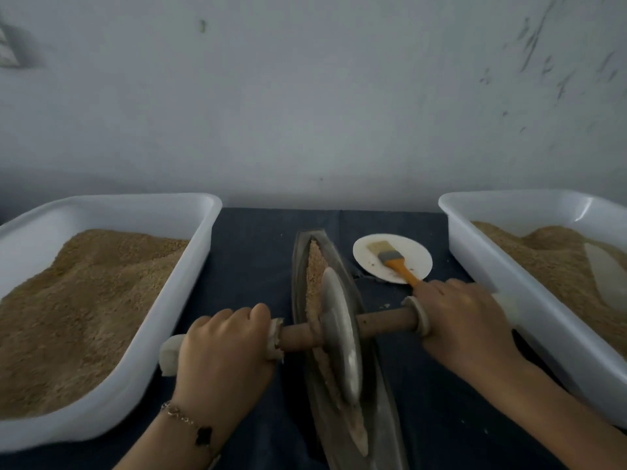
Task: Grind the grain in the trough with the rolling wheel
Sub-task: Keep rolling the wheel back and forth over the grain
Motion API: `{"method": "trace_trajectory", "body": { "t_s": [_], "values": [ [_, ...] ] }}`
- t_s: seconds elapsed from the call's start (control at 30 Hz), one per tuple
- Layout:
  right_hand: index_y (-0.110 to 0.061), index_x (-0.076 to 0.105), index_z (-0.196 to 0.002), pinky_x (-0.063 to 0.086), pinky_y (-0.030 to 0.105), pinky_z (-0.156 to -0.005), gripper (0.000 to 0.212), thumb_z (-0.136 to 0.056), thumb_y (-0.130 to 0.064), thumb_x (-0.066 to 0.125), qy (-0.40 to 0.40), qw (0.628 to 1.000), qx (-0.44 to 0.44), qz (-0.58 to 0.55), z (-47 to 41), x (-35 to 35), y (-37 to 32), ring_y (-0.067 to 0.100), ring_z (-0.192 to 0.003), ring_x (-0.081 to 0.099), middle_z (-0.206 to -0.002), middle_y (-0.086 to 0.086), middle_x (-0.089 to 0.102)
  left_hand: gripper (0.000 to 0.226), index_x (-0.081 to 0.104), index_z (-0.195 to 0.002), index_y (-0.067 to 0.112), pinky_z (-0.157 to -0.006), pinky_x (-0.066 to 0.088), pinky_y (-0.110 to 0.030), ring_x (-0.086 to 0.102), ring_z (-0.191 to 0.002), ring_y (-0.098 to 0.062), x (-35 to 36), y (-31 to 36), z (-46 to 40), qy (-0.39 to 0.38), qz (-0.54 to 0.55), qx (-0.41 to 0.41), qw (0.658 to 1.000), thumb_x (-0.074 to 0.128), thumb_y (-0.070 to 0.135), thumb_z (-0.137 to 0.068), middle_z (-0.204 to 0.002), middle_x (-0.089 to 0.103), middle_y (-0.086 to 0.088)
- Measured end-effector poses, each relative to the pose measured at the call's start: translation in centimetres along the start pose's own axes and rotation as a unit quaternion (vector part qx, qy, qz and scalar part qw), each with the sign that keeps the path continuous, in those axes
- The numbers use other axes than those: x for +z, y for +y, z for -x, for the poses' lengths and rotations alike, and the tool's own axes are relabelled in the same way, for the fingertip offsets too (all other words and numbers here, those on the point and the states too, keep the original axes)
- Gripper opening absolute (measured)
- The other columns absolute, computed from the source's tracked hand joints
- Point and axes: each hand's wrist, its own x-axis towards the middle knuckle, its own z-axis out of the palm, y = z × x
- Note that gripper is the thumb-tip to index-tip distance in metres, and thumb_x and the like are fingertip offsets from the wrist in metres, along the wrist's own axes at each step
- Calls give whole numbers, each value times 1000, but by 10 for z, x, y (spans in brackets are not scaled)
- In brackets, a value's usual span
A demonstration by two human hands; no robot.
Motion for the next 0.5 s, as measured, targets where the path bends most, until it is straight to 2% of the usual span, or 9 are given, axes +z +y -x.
{"method": "trace_trajectory", "body": {
  "t_s": [0.13, 0.2, 0.27, 0.4, 0.5],
  "values": [
    [-33, 43, -79, 33, 29, -60, 24, -72, -29, 66, -80, 996, 42, 16, -33, 27, 10, 13, -73, 56, -80, -9, 60, 54, 33, -55, 25, -45, 6, -15, 26, -38, -8, 15, -11, -38, -26, -21, 1, 999, 85, 24, -42, -42, 36, 11],
    [-32, 50, -89, 40, 29, -64, 18, -75, -31, 61, -89, 994, 63, -8, -48, 34, 13, 14, -80, 59, -86, -8, 63, 41, 32, -64, 28, -45, 13, -21, 32, -49, -7, 26, -17, -58, -36, -64, -10, 997, 72, 36, -65, -53, 36, 12],
    [-30, 54, -98, 40, 31, -65, 23, -76, -29, 60, -75, 995, 70, -7, -62, 39, 14, 16, -82, 60, -88, -7, 64, 25, 33, -71, 30, -51, 23, -24, 38, -59, -6, 36, -24, -74, -47, -82, -50, 994, 54, 38, -81, -63, 39, 12],
    [-25, 52, -86, 33, 31, -63, 7, -80, -25, 57, -22, 998, 57, 24, -85, 41, 11, 18, -78, 57, -85, -7, 63, 20, 34, -72, 30, -52, 26, -24, 40, -59, -7, 44, -30, -92, -71, -56, -99, 991, 49, 37, -84, -63, 40, 12],
    [-21, 53, -73, 29, 30, -59, 16, -71, -18, 69, 6, 998, 41, 45, -88, 39, 8, 21, -65, 55, -70, -2, 61, 23, 33, -70, 30, -51, 27, -23, 41, -57, -6, 46, -33, -92, -91, -48, -118, 988, 49, 37, -85, -63, 42, 12]
  ]
}}
